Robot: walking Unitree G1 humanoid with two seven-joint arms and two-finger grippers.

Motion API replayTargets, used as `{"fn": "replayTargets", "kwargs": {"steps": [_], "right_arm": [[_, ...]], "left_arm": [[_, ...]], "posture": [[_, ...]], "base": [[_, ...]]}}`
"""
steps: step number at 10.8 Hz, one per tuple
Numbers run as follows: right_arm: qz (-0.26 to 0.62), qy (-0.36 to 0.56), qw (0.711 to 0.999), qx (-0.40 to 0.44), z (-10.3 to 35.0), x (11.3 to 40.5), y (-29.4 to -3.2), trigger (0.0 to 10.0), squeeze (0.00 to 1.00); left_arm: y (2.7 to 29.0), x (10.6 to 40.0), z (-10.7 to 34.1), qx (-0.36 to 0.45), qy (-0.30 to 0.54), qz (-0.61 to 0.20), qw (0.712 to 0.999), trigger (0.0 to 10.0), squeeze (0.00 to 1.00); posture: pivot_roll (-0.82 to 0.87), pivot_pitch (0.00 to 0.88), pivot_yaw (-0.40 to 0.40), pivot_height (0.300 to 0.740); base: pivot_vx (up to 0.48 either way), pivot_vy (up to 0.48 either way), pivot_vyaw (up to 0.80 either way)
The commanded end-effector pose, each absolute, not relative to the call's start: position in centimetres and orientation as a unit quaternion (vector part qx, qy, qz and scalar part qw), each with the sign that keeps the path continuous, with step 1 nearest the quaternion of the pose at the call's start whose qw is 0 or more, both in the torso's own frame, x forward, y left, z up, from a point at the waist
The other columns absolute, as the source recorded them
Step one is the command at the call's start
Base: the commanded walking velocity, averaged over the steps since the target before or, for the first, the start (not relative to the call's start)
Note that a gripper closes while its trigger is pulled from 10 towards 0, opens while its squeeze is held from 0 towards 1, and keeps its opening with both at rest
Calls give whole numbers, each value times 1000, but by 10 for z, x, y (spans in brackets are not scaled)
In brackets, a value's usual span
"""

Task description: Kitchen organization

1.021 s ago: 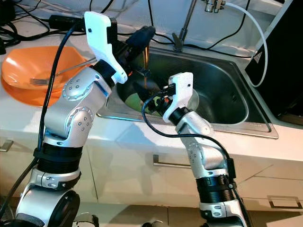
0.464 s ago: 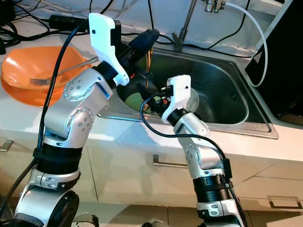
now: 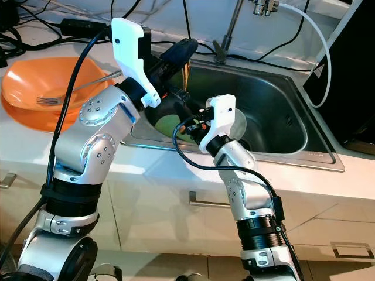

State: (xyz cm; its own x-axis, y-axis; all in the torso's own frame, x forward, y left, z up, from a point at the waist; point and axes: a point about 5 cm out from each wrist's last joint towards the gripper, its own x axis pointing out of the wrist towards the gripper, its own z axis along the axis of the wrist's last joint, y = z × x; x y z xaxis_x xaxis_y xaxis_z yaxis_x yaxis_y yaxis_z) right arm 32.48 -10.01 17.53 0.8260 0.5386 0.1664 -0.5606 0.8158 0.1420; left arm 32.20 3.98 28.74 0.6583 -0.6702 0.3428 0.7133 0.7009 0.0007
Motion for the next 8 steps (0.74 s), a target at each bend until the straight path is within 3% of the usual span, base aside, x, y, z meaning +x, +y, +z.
{"fn": "replayTargets", "kwargs": {"steps": [1, 5, 6, 7, 8], "right_arm": [[272, -63, 956, 90, 177, 328, -107, 0, 0], [267, -67, 957, 92, 178, 329, -107, 0, 0], [267, -67, 957, 93, 178, 329, -107, 0, 0], [267, -68, 957, 93, 178, 329, -107, 0, 0], [267, -68, 957, 93, 178, 330, -107, 0, 0]], "left_arm": [[34, 316, 290, -69, -163, -403, 898, 10000, 0], [33, 316, 288, -69, -160, -404, 898, 10000, 0], [33, 317, 288, -69, -160, -404, 898, 10000, 153], [33, 317, 287, -71, -158, -405, 898, 10000, 1000], [34, 317, 287, -72, -156, -405, 898, 10000, 1000]], "posture": [[-11, 58, -149, 719], [-10, 58, -150, 719], [-10, 58, -150, 719], [-10, 59, -151, 719], [-10, 59, -151, 719]], "base": [[0, 0, 0], [0, 0, 0], [0, 0, 0], [0, 0, 0], [0, 0, 0]]}}
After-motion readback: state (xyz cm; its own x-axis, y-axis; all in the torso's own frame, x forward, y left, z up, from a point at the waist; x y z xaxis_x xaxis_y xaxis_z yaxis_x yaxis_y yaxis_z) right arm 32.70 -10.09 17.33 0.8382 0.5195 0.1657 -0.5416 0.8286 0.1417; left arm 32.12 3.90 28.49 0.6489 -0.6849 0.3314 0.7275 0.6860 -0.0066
